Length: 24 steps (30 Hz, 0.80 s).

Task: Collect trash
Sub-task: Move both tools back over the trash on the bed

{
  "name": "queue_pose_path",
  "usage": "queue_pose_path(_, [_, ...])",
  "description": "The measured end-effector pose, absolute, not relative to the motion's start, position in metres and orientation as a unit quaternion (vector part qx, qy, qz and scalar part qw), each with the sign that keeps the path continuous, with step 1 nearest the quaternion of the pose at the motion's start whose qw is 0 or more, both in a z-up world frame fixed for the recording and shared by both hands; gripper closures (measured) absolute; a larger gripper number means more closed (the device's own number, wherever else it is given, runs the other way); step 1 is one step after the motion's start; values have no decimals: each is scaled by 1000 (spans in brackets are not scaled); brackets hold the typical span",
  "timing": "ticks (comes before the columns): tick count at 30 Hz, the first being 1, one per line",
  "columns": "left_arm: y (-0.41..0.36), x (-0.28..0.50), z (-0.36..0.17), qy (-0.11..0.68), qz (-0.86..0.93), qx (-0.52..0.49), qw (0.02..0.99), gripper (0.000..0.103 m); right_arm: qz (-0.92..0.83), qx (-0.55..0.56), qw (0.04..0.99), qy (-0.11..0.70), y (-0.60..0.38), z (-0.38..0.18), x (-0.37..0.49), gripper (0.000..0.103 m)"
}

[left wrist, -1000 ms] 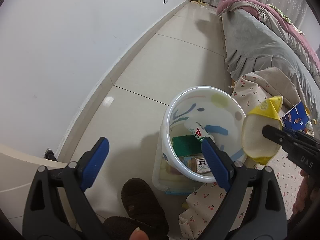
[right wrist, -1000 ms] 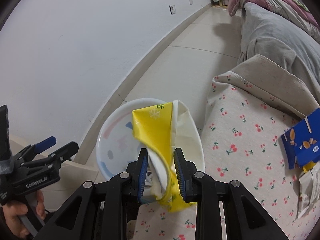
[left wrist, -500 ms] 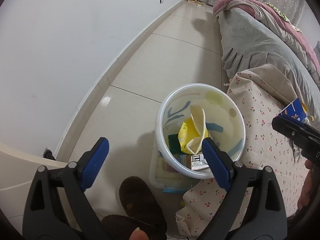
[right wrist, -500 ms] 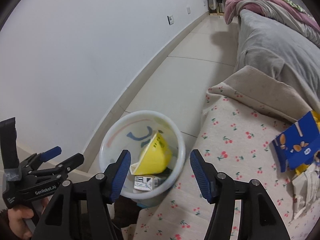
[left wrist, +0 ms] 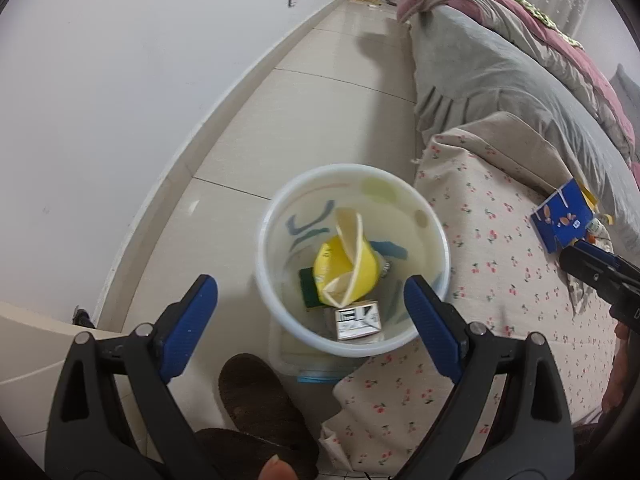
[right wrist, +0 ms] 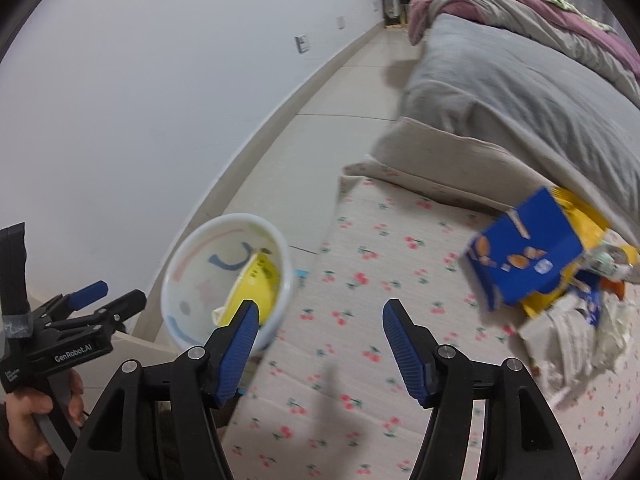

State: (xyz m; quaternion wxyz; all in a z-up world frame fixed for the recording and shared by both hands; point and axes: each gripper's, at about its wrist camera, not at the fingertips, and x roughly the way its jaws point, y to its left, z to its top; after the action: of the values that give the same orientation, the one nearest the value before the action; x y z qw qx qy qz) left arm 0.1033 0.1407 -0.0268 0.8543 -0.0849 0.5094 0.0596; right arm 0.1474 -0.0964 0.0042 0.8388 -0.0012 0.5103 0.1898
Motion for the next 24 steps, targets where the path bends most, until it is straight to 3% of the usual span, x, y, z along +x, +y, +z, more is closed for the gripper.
queue_pose_path(24, [40, 131, -21, 518, -6, -39, 854, 3, 31, 58, 859, 508, -281, 16, 144, 31])
